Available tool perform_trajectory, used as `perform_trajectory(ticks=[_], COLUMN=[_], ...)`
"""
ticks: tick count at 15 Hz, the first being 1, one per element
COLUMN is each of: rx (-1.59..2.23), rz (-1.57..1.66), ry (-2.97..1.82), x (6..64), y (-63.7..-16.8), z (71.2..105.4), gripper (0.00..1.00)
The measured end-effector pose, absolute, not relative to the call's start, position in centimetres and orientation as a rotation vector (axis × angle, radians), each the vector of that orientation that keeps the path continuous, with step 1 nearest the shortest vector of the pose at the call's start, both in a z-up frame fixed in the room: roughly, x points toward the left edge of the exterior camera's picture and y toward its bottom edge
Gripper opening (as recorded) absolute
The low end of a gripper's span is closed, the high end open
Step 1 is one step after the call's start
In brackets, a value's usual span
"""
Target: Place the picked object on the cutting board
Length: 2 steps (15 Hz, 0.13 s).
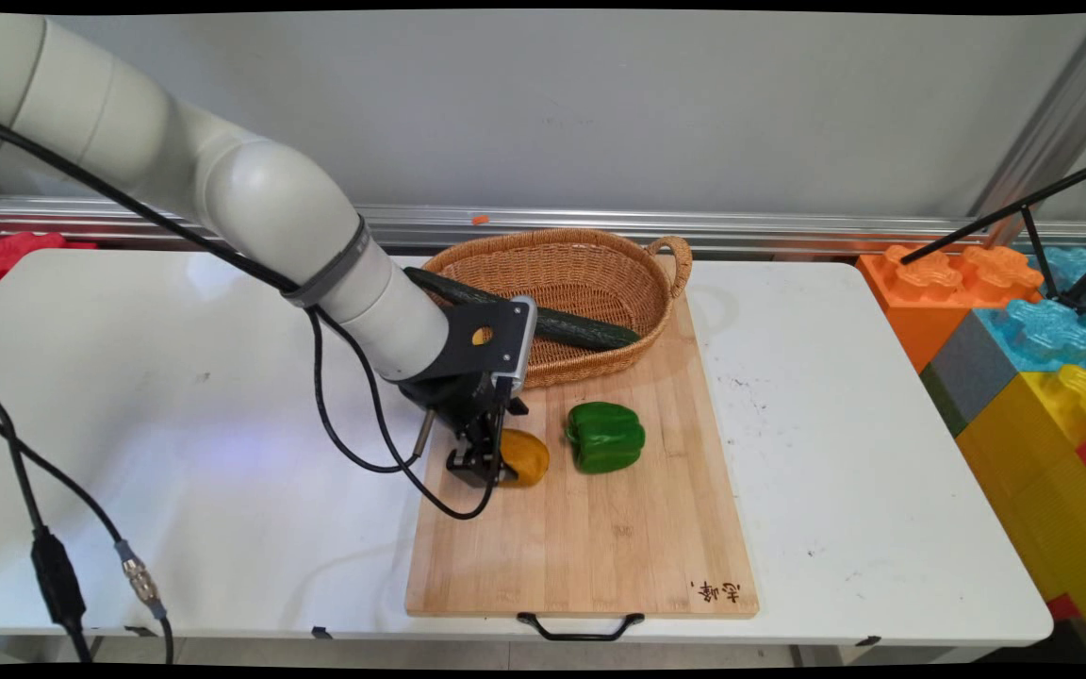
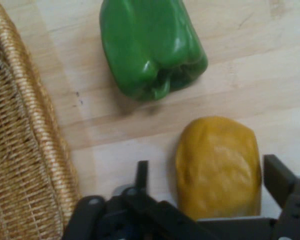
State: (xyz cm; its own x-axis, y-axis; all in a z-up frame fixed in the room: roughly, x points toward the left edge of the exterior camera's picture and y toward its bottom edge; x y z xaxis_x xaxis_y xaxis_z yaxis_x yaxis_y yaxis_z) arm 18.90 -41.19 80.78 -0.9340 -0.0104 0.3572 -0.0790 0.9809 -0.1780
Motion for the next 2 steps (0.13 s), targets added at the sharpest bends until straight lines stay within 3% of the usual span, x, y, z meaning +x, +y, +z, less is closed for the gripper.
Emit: perform_trajectory(ticks=[2], rx=[0.058], rz=[0.267], ry=[-2.759], x=[18.73], y=[-41.18], z=[80.72], gripper=[1.00])
